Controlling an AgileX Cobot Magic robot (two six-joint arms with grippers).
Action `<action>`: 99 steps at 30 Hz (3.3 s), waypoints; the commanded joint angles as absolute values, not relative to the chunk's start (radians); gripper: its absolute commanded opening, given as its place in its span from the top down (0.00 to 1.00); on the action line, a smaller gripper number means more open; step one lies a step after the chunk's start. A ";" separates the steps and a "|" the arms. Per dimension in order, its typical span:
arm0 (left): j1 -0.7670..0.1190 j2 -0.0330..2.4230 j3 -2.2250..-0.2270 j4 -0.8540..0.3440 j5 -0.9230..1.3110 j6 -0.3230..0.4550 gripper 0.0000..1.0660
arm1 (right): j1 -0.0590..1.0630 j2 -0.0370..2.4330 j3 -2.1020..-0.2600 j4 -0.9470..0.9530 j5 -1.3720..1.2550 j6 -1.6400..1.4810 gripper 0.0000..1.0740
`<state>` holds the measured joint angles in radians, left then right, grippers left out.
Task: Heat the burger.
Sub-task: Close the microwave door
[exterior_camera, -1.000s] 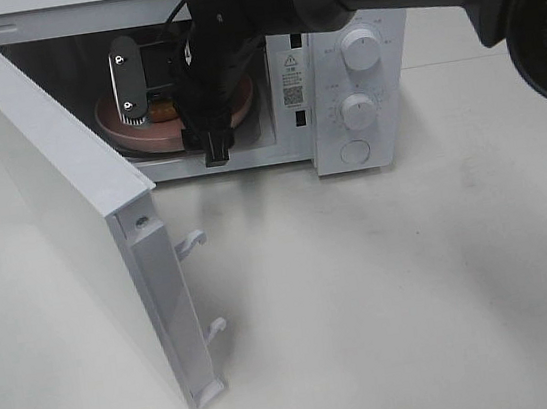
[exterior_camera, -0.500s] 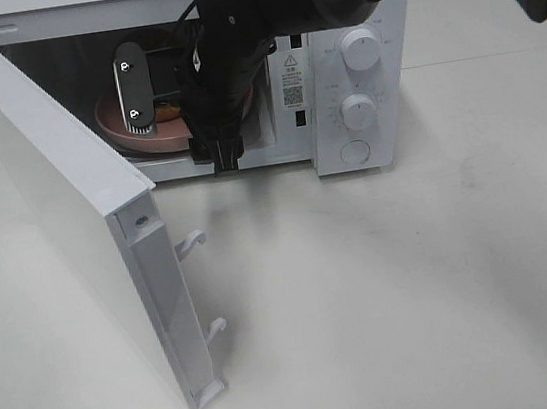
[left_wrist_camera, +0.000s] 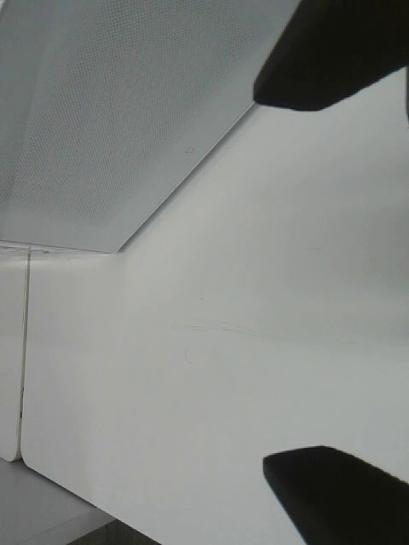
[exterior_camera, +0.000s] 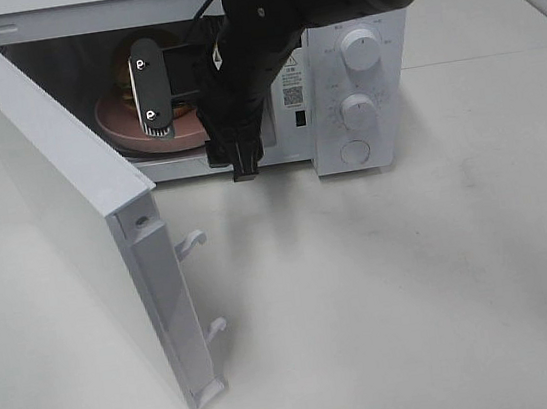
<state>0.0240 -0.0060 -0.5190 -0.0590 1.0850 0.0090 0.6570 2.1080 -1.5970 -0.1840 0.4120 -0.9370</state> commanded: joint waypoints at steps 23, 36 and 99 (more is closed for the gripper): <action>0.020 -0.021 -0.517 -0.056 1.072 0.009 0.06 | 0.660 1.836 -1.248 -0.207 0.355 -0.890 0.29; 0.020 -0.021 -0.517 -0.056 1.072 0.009 0.06 | 0.660 1.722 -1.132 -0.207 0.352 -0.837 0.29; 0.020 -0.021 -0.517 -0.056 1.072 0.009 0.06 | 0.660 0.760 -0.655 -0.143 0.851 -0.016 0.29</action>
<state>0.0240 -0.0060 -0.5190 -0.0590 1.0850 0.0090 0.6570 0.8010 -0.6600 -0.1460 0.7800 -0.0590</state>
